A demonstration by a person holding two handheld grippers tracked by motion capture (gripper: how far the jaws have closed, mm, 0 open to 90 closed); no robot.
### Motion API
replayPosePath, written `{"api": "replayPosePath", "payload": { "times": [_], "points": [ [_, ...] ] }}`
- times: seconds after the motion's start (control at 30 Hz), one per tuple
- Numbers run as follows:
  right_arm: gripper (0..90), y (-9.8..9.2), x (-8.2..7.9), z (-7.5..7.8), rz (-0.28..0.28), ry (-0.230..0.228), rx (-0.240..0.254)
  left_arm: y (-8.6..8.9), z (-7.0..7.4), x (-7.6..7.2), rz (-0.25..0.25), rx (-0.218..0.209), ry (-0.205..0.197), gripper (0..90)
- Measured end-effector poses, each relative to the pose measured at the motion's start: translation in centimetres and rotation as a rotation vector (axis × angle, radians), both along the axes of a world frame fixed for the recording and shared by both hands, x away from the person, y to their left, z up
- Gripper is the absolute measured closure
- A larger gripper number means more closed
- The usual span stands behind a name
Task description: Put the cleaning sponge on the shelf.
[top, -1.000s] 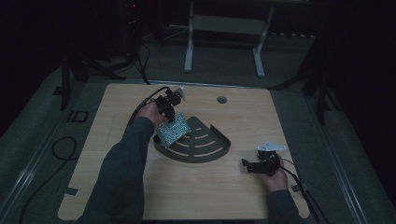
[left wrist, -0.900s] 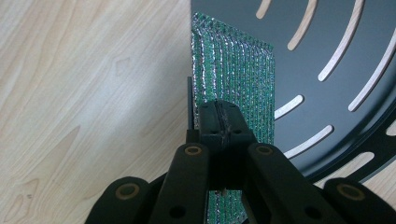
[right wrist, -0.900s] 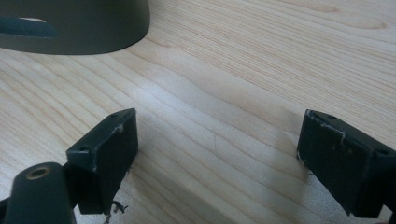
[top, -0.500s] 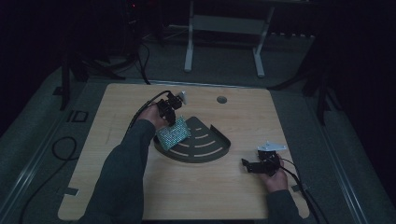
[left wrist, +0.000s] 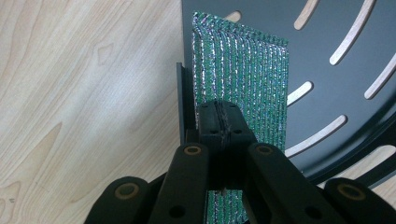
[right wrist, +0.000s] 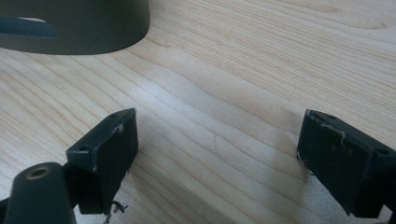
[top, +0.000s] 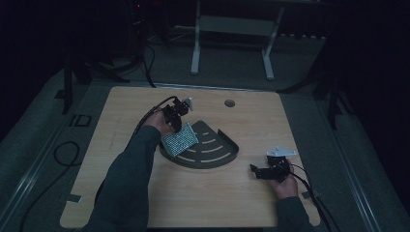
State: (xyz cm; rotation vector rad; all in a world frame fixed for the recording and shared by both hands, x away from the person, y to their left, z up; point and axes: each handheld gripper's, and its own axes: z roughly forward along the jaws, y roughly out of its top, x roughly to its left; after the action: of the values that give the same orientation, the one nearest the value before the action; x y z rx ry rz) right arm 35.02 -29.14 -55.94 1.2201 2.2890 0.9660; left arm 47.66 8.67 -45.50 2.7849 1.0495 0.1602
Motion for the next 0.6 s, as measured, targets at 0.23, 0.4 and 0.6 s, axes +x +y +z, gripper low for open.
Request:
{"api": "replayPosePath", "payload": {
  "times": [0.23, 0.4, 0.6],
  "points": [
    [12.0, 0.0, 0.0, 0.0, 0.0, 0.0, 0.0, -0.09, -0.23, 0.09, -0.002, 0.032, -0.006, 89.6],
    [12.0, 0.0, 0.0, 0.0, 0.0, 0.0, 0.0, 0.01, -0.42, 0.21, 0.004, 0.04, -0.007, 89.5],
    [12.0, 0.0, 0.0, 0.0, 0.0, 0.0, 0.0, -0.01, -0.83, 0.37, 0.012, 0.058, -0.013, 89.4]
  ]
}}
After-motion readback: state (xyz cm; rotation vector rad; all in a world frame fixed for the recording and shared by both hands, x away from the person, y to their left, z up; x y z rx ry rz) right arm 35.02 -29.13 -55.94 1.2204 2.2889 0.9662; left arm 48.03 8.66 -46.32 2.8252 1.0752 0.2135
